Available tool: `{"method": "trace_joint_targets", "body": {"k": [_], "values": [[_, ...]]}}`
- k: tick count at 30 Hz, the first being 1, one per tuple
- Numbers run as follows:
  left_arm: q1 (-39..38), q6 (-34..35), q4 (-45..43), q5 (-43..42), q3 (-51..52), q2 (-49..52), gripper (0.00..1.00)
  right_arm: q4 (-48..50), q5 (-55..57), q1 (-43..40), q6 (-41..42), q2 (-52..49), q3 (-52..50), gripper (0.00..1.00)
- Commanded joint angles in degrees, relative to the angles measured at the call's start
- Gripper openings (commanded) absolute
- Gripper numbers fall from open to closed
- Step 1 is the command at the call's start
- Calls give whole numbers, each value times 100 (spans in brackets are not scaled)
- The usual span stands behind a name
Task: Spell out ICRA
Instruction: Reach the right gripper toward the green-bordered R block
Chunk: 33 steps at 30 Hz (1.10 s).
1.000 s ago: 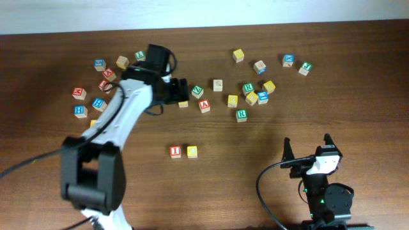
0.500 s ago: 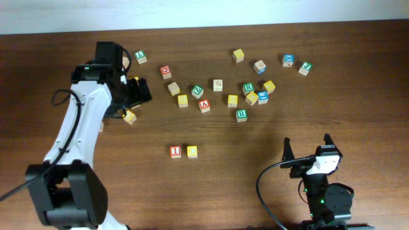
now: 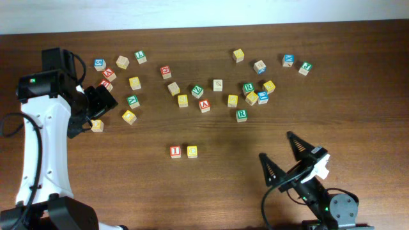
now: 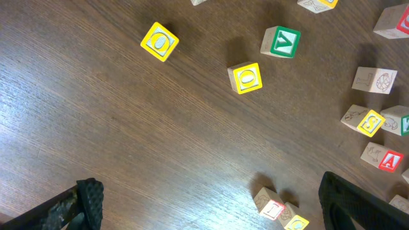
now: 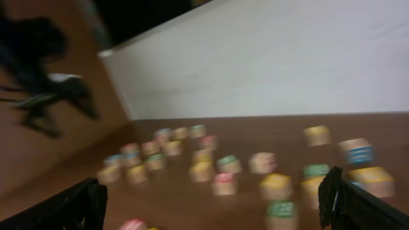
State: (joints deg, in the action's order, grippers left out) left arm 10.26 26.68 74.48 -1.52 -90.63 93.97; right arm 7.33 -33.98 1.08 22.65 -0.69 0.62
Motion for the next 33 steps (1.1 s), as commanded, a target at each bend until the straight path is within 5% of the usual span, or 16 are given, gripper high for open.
{"method": "trace_joint_targets", "body": {"k": [1,8,10,15,23,28,33], "values": [[20,72,15,-17,-39,-9,99,39,-743,-35,699,37,-31,98],[20,72,15,-17,-39,-9,99,105,-658,-35,734,37,-31,98],[20,72,15,-17,-39,-9,99,621,-264,-35,1401,37,-31,98],[20,72,15,-17,-39,-9,99,1648,278,-35,1534,22,138,98],[20,72,15,-17,-39,-9,99,1582,225,-35,1228,-1392,1808,98],[20,72,15,-17,-39,-9,99,-973,-634,-33,-96,-3792,4205,98],[20,72,15,-17,-39,-9,99,-4360,37,750,-1394,-6557,6795,98]]}}
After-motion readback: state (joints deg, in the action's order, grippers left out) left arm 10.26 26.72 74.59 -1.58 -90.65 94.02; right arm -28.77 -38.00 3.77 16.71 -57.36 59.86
